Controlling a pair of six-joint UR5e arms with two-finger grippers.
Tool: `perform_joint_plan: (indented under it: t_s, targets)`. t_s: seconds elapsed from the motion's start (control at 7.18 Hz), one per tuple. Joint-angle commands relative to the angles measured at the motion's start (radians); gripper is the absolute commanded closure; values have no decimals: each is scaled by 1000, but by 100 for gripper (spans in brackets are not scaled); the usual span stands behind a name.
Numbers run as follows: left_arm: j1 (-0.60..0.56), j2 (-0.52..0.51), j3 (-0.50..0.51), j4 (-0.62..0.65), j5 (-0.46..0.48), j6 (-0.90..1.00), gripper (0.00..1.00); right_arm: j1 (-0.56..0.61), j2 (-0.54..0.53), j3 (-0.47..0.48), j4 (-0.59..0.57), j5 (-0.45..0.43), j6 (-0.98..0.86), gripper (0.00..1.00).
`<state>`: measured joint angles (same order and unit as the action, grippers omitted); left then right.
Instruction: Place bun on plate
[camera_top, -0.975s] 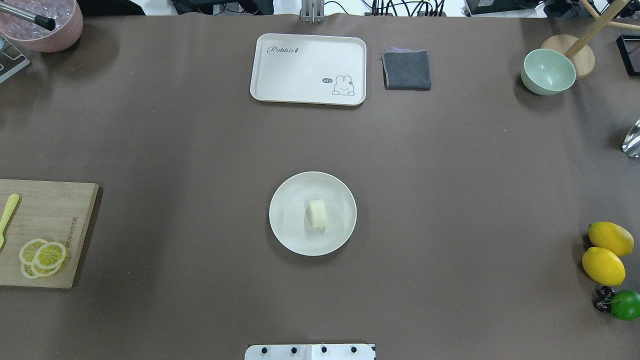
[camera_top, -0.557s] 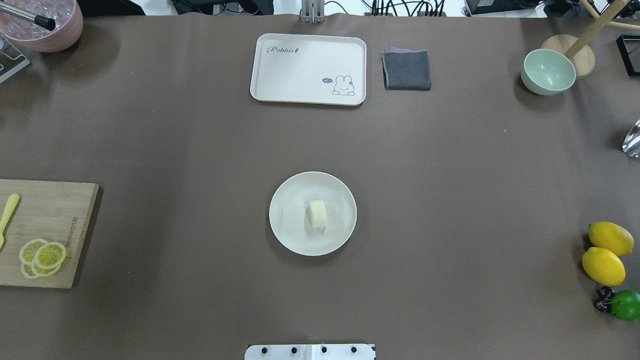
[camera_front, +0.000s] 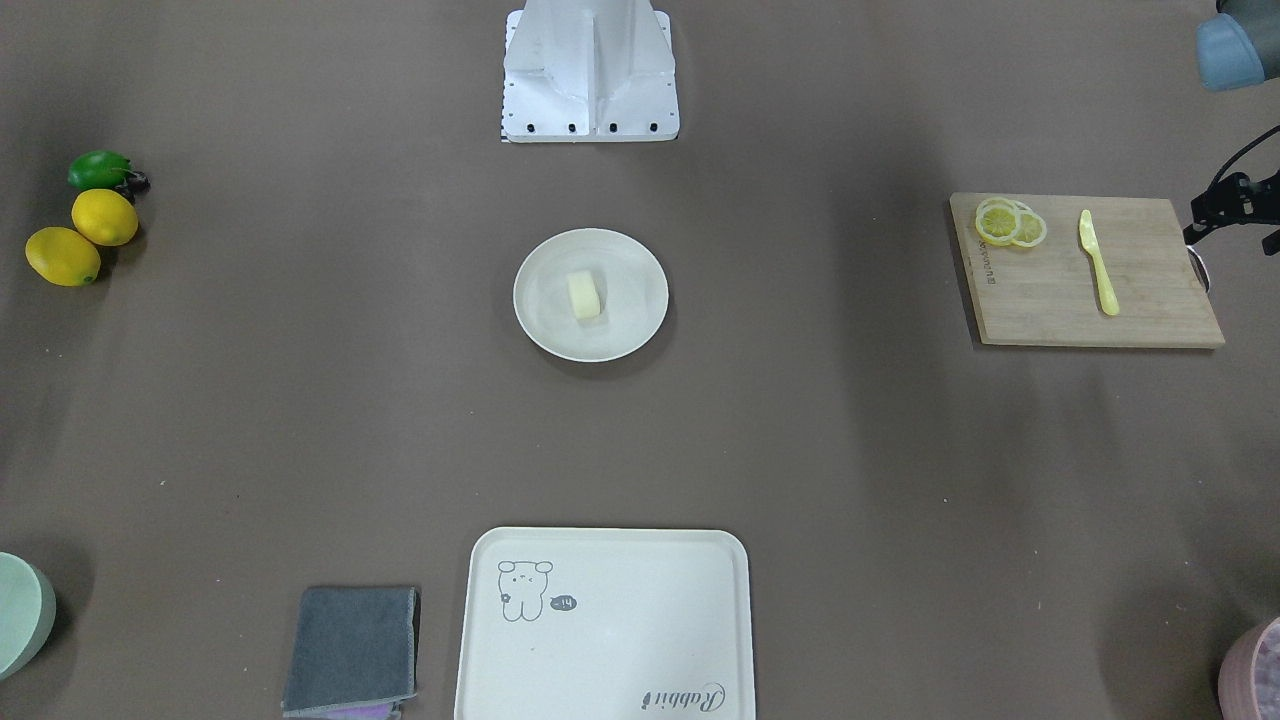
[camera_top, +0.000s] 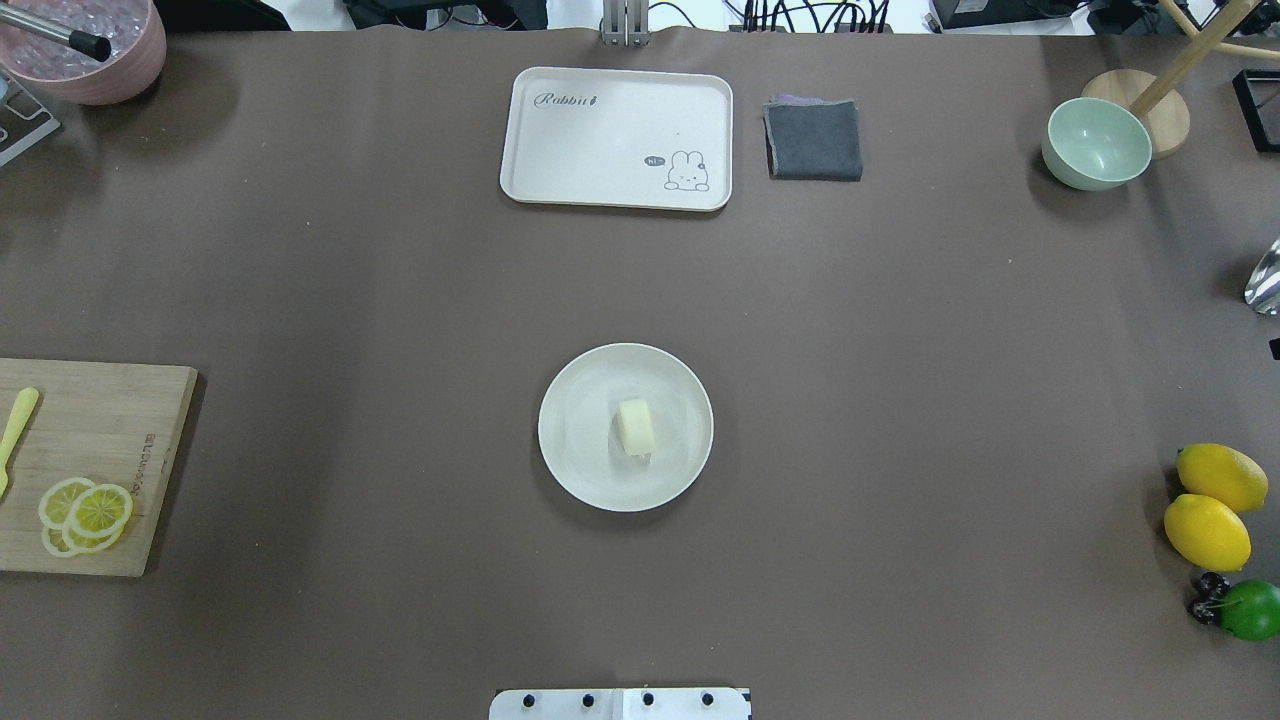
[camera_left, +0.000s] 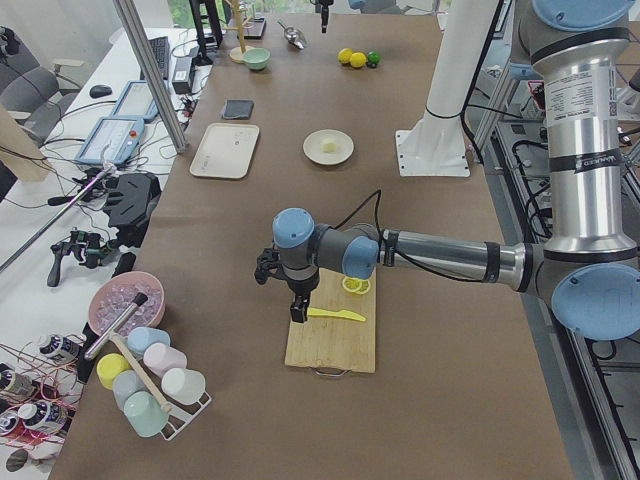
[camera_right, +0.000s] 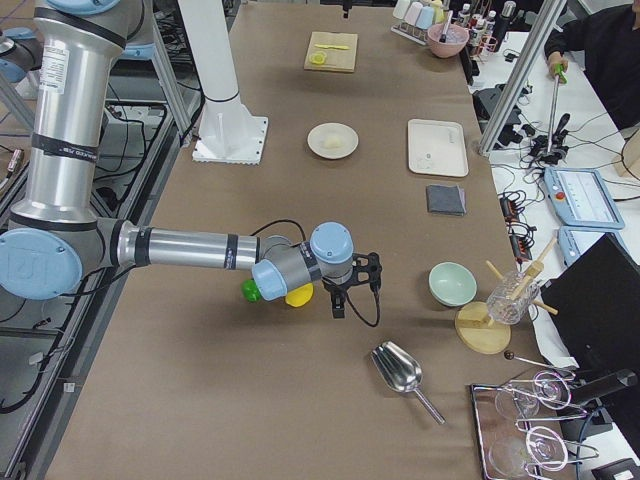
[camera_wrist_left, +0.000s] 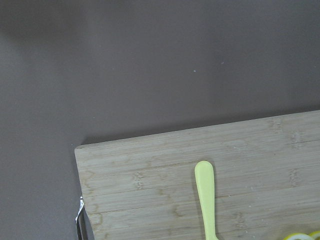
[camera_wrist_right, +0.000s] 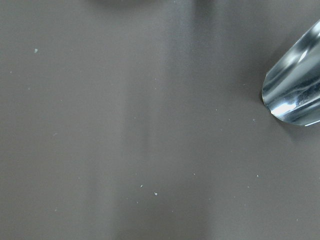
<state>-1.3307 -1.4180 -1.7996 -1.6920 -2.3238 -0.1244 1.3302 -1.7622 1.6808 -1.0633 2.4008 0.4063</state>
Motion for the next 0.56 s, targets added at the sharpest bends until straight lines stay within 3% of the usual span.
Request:
perform_joint_plan:
  t_s: [0.0, 0.42]
  targets:
    - [-13, -1, 5, 0, -3, 2, 2, 9, 42, 8, -88, 1, -38, 0]
    - [-13, 1, 12, -8, -2, 6, 2, 96, 109, 26, -294, 9, -219, 0]
